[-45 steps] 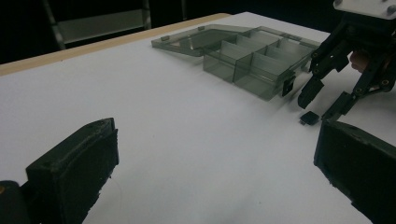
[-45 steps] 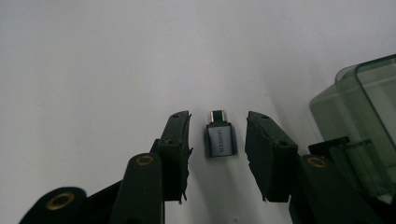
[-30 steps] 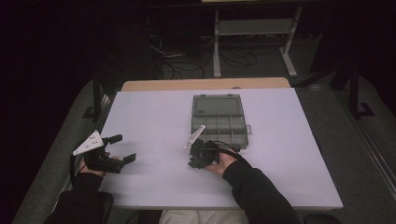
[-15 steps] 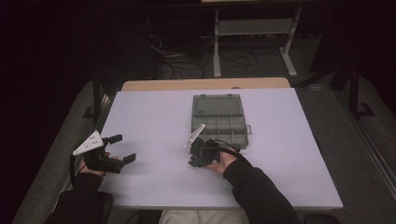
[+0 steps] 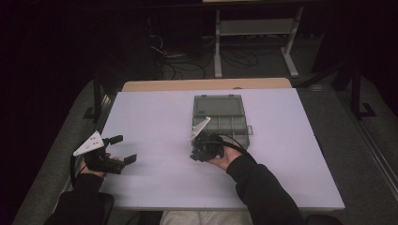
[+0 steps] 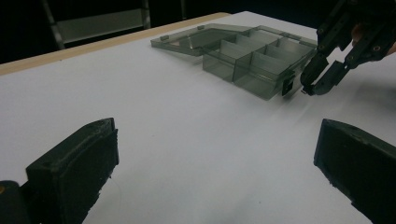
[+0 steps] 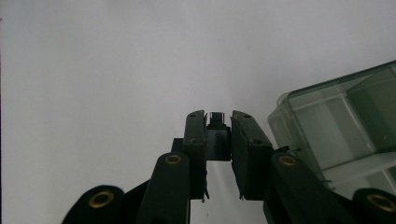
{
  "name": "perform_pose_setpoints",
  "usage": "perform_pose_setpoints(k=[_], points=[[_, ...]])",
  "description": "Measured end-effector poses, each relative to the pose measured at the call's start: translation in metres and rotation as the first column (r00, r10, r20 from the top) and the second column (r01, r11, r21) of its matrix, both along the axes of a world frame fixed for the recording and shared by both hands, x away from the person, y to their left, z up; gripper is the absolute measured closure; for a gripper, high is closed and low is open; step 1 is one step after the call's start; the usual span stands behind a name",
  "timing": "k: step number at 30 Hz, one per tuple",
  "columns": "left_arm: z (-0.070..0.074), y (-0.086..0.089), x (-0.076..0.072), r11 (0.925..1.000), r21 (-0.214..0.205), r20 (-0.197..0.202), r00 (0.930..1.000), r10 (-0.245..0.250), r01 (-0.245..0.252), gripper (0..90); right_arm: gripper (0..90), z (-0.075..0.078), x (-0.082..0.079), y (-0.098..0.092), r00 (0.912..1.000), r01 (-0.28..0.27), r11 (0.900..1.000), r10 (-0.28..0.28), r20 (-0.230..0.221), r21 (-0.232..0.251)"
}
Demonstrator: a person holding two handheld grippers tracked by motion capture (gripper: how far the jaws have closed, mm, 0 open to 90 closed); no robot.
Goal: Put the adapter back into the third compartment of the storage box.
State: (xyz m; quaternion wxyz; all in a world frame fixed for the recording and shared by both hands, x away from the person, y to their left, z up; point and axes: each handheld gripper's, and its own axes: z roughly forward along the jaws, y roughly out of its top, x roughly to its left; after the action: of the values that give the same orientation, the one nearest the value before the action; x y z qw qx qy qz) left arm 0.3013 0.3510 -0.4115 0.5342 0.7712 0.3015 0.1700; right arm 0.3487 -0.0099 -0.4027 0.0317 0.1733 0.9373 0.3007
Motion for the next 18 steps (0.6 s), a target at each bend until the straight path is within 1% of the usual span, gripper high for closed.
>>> perform_pose_setpoints(k=[4, 6, 10, 13, 14, 18], points=[[0.000, 0.000, 0.000, 1.0000, 0.000, 0.000, 1.0000, 0.000, 0.000, 0.0, 75.2, 0.005, 0.003, -0.004, 0.9999, 0.005, 1.0000, -0.005, 0.011, 0.005], [0.000, 0.000, 0.000, 1.0000, 0.000, 0.000, 1.0000, 0.001, -0.001, 0.0, 75.2, 0.008, 0.003, -0.006, 0.9999, 0.014, 0.9998, -0.015, 0.007, 0.010], [0.000, 0.000, 0.000, 1.0000, 0.000, 0.001, 1.0000, 0.001, -0.001, 0.0, 75.2, 0.014, 0.005, -0.011, 0.9997, 0.022, 0.9995, -0.022, 0.013, 0.020], [0.000, 0.000, 0.000, 1.0000, 0.001, 0.001, 1.0000, 0.001, -0.001, 0.0, 75.2, 0.017, 0.006, -0.014, 0.9995, 0.026, 0.9994, -0.027, 0.016, 0.021], [0.000, 0.000, 0.000, 1.0000, 0.001, 0.001, 1.0000, 0.002, -0.002, 0.0, 75.2, 0.021, 0.007, -0.017, 0.9991, 0.035, 0.9992, -0.035, 0.022, 0.017], [0.000, 0.000, 0.000, 1.0000, 0.000, 0.000, 1.0000, 0.002, -0.002, 0.0, 75.2, 0.026, 0.008, -0.020, 0.9988, 0.041, 0.9991, -0.041, 0.027, 0.009]])
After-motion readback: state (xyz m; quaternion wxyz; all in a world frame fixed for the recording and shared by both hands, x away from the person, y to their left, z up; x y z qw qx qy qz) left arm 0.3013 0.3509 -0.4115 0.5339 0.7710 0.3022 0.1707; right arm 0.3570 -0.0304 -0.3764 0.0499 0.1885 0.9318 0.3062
